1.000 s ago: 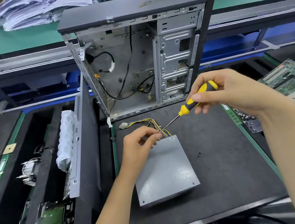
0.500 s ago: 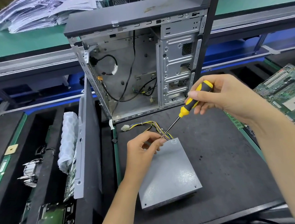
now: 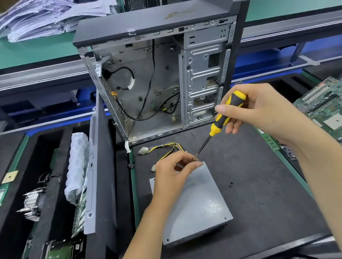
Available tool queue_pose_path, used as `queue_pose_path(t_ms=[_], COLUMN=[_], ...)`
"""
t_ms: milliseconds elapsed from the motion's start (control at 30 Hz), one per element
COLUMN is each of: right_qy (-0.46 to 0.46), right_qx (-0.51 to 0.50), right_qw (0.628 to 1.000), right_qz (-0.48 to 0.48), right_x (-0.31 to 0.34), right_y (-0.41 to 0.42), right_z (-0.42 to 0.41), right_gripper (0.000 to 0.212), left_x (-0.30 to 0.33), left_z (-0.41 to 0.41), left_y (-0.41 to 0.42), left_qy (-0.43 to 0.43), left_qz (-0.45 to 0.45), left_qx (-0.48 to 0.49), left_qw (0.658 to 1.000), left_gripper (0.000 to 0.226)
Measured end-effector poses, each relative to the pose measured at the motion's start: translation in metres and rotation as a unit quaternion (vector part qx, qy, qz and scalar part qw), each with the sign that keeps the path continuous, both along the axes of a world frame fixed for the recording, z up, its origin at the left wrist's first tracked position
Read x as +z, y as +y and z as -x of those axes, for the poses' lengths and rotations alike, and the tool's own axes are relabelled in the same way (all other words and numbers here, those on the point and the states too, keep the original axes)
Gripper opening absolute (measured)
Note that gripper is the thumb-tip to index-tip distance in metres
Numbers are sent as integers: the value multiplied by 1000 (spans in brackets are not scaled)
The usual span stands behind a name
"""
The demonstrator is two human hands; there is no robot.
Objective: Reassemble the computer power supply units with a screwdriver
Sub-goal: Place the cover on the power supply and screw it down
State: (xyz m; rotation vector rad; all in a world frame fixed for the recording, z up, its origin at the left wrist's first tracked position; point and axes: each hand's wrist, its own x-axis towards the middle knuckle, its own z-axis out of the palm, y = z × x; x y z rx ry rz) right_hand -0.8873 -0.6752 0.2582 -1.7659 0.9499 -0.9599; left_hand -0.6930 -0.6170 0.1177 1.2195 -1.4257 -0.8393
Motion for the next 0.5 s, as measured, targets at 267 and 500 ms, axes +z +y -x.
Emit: queue_pose_path(t_ms=[267,500], right_qy=[23,155], right_qx=[-3,-95], right_qw=[1000,972], right_qz=[15,150], right_x=[1,9], right_y=[3,17], right_z=[2,-14], right_gripper=[25,49], left_x=[2,1], left_z=[4,8], left_y=[1,3], left_qy=[-25,-107], left_qz=[5,57], left_qx=[16,59], left_qw=[1000,991], left_gripper=[26,18])
